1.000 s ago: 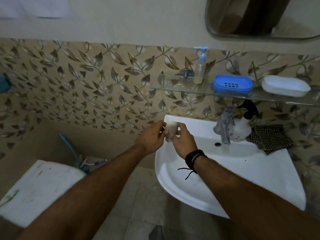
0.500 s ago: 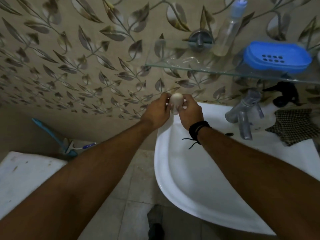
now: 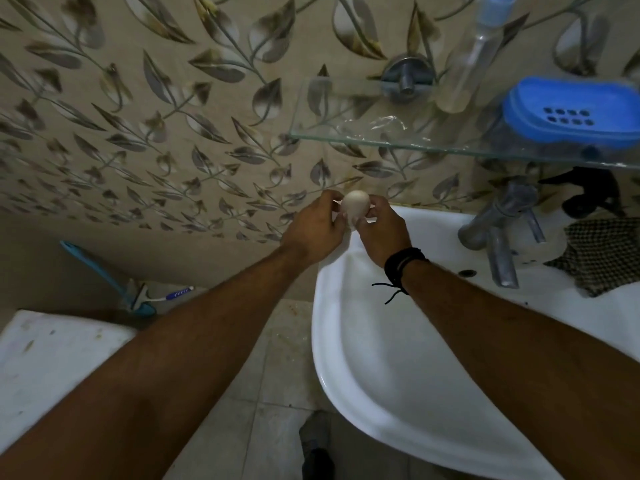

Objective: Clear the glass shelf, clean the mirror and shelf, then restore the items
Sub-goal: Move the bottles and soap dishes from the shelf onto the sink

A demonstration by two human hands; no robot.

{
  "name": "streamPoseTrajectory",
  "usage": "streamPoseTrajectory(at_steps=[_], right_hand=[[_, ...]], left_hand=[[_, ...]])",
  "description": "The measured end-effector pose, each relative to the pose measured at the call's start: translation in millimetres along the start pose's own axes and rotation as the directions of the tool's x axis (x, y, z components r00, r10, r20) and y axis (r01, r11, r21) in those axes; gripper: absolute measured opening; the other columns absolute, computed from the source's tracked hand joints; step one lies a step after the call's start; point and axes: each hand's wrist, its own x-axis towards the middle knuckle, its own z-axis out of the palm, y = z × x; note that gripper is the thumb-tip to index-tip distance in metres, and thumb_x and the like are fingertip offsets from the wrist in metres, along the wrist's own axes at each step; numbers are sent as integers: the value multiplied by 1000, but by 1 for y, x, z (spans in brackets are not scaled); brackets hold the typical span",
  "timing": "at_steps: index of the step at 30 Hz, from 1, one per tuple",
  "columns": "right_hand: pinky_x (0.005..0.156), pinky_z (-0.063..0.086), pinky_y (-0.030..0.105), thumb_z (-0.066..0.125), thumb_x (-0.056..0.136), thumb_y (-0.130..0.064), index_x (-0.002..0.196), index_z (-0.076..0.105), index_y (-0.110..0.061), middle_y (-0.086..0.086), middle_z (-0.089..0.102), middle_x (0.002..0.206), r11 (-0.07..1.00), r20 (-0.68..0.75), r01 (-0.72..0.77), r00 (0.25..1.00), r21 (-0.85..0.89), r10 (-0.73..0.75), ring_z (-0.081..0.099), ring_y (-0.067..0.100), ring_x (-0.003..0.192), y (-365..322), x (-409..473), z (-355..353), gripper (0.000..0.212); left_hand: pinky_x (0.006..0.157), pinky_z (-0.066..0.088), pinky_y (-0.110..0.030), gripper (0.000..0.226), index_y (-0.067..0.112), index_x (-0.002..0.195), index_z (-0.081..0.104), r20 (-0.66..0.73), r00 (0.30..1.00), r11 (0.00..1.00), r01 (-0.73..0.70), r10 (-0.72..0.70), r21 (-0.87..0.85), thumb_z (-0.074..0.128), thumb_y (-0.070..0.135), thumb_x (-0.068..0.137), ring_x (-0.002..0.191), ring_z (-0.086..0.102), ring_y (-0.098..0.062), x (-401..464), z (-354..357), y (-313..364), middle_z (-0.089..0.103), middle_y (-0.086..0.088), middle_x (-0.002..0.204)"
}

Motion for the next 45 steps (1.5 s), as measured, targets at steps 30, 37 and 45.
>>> streamPoseTrajectory(at_steps=[30, 37, 45], right_hand=[[93, 45, 36, 60, 88, -20, 120, 50, -14, 10, 57, 114, 996, -93, -15, 996, -84, 7, 56, 29, 108, 12, -55, -26, 35], [84, 45, 32, 57, 87, -22, 109, 52, -17, 8, 61, 109, 998, -81, 36, 996, -59, -40, 58, 27, 101, -7, -107, -62, 22], [74, 43, 29, 57, 81, -20, 97, 51, -22, 1, 59, 102, 985, -175, 169, 972, 41, -159, 58, 25, 92, -56, -132, -112, 17]], left_hand=[[61, 46, -35, 17, 21, 97, 38, -95, 987, 980, 142, -130, 140, 51, 24, 88, 72, 58, -28, -52, -30, 24, 56, -4, 88], [55, 37, -31, 15, 22, 91, 39, -83, 992, 971, 111, -95, 213, 48, 33, 86, 66, 52, -19, -103, -50, 71, 51, 4, 79], [64, 50, -35, 19, 23, 93, 48, -147, 986, 971, -40, 76, 235, 47, 41, 89, 74, 60, -20, -113, -85, 140, 62, 7, 84]])
